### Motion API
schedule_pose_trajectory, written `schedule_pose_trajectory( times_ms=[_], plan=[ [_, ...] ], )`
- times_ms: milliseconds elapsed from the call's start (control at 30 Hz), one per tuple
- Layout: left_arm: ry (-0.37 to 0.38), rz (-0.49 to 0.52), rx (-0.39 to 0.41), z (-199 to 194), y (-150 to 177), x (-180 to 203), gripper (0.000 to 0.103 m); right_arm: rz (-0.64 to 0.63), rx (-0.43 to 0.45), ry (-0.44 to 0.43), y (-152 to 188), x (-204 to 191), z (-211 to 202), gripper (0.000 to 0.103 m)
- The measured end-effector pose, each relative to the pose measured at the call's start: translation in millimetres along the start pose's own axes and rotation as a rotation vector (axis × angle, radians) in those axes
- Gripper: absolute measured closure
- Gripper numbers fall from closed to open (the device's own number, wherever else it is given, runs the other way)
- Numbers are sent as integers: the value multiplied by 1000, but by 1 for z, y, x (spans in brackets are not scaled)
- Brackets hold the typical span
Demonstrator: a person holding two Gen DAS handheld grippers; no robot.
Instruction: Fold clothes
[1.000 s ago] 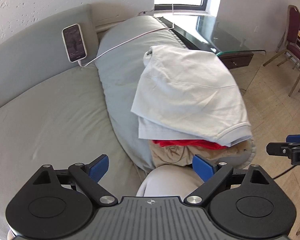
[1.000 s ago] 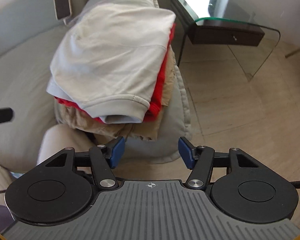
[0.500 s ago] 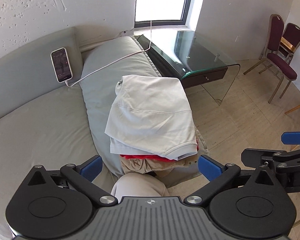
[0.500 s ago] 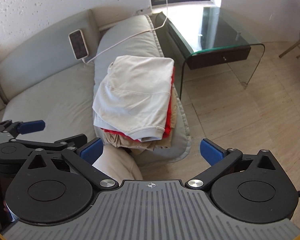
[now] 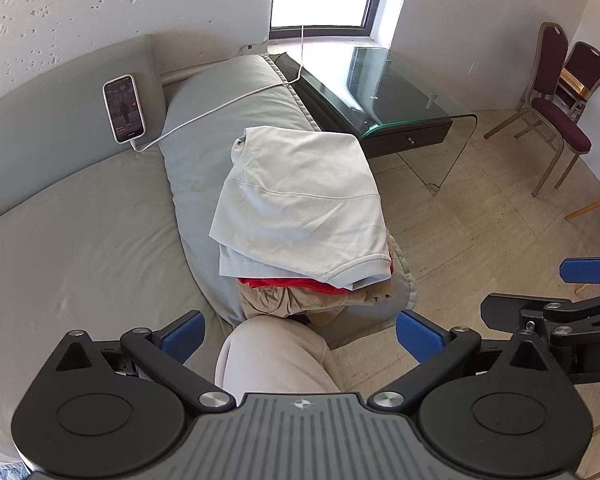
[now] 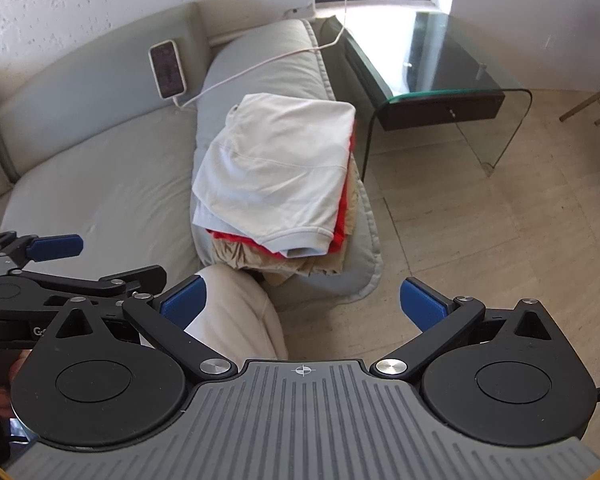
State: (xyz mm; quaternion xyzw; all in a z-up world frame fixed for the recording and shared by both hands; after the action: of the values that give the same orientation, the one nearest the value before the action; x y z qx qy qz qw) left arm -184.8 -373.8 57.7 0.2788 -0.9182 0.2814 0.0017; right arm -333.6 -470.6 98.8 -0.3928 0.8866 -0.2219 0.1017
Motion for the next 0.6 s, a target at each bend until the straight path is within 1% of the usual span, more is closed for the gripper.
schedule_pose_trajectory(
  times_ms=[200, 600],
  plan=[
    [-10, 23, 15, 2, 1, 4, 1, 11, -15, 5, 5, 4, 4, 0],
    [-21, 27, -4, 11, 0, 2, 1, 18, -40, 2, 6, 6, 13, 0]
  ],
)
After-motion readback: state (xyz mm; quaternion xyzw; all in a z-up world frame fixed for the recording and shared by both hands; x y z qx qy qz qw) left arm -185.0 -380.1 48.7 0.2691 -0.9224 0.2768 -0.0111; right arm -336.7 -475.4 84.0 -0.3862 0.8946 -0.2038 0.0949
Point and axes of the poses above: each gripper's, at about its wrist camera, not at the fingertips, and z roughly the way its jaws point, x to its right, y to its underside, the point moved 6 cm from there along z, roughly the way its jaws point, and after that the axes turned 7 degrees about -z, right-handed, at the moved point
